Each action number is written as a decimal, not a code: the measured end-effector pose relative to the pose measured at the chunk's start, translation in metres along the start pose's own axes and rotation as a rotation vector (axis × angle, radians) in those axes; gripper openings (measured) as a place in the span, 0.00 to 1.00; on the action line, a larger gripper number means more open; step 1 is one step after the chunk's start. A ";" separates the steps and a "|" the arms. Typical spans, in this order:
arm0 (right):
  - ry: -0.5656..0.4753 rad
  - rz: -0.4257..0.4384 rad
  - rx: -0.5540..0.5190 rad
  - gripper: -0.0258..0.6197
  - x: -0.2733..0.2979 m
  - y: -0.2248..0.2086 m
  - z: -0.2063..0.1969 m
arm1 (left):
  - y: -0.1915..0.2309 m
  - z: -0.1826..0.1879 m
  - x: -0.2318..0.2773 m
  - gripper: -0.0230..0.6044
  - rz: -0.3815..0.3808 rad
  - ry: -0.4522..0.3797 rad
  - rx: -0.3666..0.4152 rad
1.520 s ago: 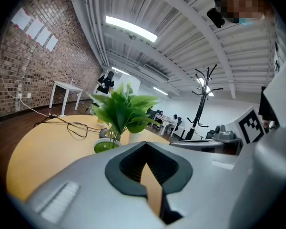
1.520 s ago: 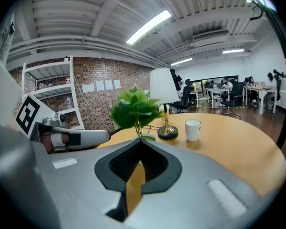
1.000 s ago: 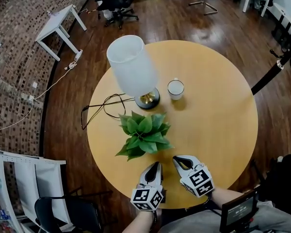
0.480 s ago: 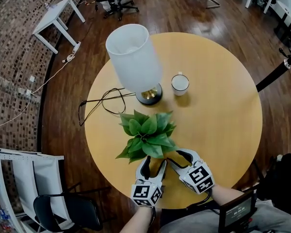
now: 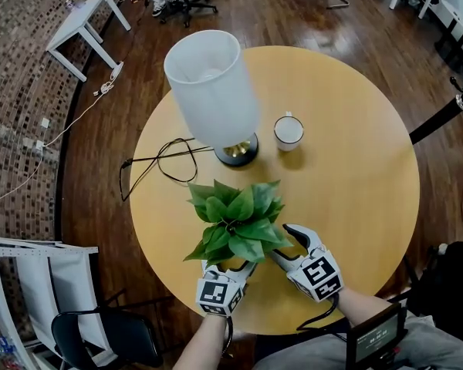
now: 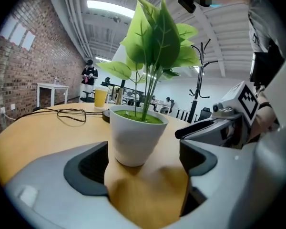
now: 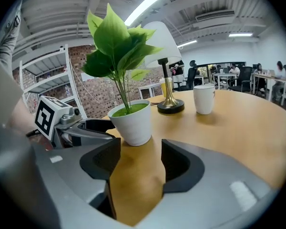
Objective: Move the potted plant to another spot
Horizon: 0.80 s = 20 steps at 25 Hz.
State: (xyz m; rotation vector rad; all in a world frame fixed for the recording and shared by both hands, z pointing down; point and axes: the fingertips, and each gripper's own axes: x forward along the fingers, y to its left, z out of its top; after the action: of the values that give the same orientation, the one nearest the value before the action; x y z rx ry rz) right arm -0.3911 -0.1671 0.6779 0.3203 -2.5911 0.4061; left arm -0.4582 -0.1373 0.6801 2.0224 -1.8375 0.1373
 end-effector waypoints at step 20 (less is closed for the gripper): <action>0.025 -0.023 -0.090 0.46 0.018 -0.037 0.006 | 0.006 0.019 0.045 0.85 -0.290 0.038 0.304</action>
State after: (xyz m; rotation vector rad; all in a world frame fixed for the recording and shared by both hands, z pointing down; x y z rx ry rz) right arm -0.3986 -0.2062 0.6900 0.3109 -2.5700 0.2821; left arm -0.4620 -0.1862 0.6789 2.4501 -1.5533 0.3891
